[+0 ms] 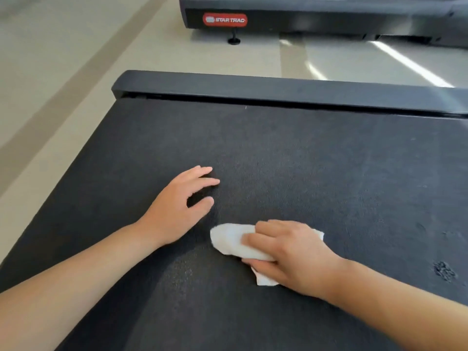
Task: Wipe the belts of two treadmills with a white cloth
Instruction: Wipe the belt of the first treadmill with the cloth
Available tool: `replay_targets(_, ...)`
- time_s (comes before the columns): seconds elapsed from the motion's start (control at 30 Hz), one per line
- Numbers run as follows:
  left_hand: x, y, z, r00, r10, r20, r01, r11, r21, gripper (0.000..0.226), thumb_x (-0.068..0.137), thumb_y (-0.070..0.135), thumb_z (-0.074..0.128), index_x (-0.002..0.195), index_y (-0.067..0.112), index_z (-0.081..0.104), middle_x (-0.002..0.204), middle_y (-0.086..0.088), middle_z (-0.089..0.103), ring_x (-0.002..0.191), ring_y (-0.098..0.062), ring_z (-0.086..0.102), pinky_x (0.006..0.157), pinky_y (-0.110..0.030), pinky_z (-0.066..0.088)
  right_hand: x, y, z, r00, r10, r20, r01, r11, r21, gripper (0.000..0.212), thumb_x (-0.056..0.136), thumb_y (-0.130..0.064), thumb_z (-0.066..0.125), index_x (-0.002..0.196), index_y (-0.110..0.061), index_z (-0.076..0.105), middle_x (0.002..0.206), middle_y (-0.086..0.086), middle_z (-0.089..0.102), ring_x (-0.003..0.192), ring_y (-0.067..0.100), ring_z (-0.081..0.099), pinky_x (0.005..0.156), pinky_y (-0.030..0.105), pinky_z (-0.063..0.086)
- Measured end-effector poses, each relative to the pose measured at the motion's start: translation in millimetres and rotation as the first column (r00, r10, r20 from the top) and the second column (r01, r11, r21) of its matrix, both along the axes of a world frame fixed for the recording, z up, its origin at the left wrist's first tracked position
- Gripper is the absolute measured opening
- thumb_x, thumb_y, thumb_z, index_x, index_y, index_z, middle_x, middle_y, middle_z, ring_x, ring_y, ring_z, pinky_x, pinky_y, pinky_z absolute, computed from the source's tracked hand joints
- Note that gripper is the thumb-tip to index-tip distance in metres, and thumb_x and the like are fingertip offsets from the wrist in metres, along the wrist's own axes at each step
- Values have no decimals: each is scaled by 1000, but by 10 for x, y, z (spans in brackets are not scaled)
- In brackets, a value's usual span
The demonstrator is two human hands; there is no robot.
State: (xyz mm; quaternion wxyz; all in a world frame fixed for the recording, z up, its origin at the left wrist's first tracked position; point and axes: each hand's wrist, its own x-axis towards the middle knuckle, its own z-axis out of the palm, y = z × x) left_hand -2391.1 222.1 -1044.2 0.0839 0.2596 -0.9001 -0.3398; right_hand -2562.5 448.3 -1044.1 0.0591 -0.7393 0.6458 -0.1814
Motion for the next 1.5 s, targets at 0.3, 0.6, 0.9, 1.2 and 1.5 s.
replay_targets(0.3, 59, 80, -168, 994, -95, 55, 107, 953, -283, 61, 99, 50, 36, 156, 30, 46, 170, 11, 29, 160, -9, 16, 131, -38, 17, -1145, -390, 5, 737, -676, -16, 673, 735, -86, 30, 97, -49, 56, 111, -23, 62, 97, -3, 57, 86, 27, 61, 71, 41, 50)
replay_targets(0.6, 113, -6, -167, 989, -139, 51, 148, 934, -326, 58, 101, 45, 39, 156, 30, 47, 169, 13, 32, 159, -8, 21, 129, -34, 19, 94, -152, -40, 989, 146, -36, -146, 989, 19, 24, 99, -44, 56, 105, -21, 63, 90, -3, 51, 76, 21, 53, 64, 34, 41)
replay_targets(0.9, 112, 28, -187, 992, -117, 50, 127, 929, -349, 57, 101, 45, 39, 156, 31, 49, 168, 13, 33, 158, -9, 23, 129, -32, 18, -820, -515, -31, 830, -556, -52, 553, 831, -58, 26, 94, -52, 53, 99, -26, 54, 91, -8, 57, 81, 22, 59, 66, 38, 46)
replay_targets(1.2, 99, 32, -207, 992, -118, 31, 121, 920, -372, 57, 101, 43, 41, 154, 29, 50, 167, 10, 36, 158, -11, 26, 128, -36, 22, -499, -181, 36, 983, -182, 19, 183, 983, -13, 20, 92, -43, 63, 97, -24, 64, 89, -7, 60, 83, 19, 61, 70, 34, 50)
replay_targets(1.5, 110, 20, -198, 992, -117, 55, 129, 921, -368, 57, 101, 44, 40, 155, 29, 50, 168, 10, 35, 158, -12, 26, 129, -35, 21, -655, -464, -3, 849, -526, -54, 523, 850, -59, 25, 92, -48, 59, 95, -25, 53, 89, -5, 58, 82, 26, 61, 65, 38, 48)
